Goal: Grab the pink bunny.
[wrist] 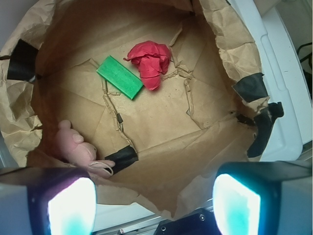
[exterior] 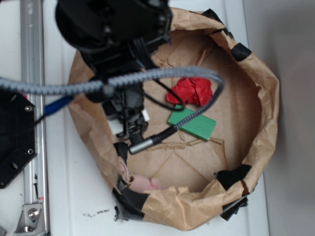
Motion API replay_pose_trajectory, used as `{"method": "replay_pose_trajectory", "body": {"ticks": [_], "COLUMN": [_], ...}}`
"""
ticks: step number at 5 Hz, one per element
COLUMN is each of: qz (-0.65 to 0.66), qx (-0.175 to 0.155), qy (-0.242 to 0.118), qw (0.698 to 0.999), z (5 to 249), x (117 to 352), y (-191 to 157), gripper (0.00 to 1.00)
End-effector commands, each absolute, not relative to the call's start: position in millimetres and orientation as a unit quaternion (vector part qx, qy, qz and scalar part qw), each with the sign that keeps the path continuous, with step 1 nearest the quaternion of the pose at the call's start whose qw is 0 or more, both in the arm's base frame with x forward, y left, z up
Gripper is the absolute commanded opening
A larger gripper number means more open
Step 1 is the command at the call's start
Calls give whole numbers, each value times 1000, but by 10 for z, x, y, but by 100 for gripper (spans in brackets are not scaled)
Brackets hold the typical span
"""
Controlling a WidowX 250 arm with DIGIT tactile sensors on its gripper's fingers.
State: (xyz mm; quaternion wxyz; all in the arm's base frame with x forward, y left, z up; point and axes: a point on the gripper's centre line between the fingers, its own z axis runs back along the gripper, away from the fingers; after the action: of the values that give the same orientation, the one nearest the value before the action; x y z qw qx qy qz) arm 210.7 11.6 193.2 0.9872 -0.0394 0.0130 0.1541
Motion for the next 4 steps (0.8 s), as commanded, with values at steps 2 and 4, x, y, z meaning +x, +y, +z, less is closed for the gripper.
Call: {"method": "replay_pose_trajectory", "body": {"ticks": [2, 4], "qz": [163, 196], "qx": [-44, -110], "qy": [-13, -52], "qw": [986, 973], "z": [2046, 1360], "x": [2143, 2916], "y": [177, 176], "gripper": [100, 100]}}
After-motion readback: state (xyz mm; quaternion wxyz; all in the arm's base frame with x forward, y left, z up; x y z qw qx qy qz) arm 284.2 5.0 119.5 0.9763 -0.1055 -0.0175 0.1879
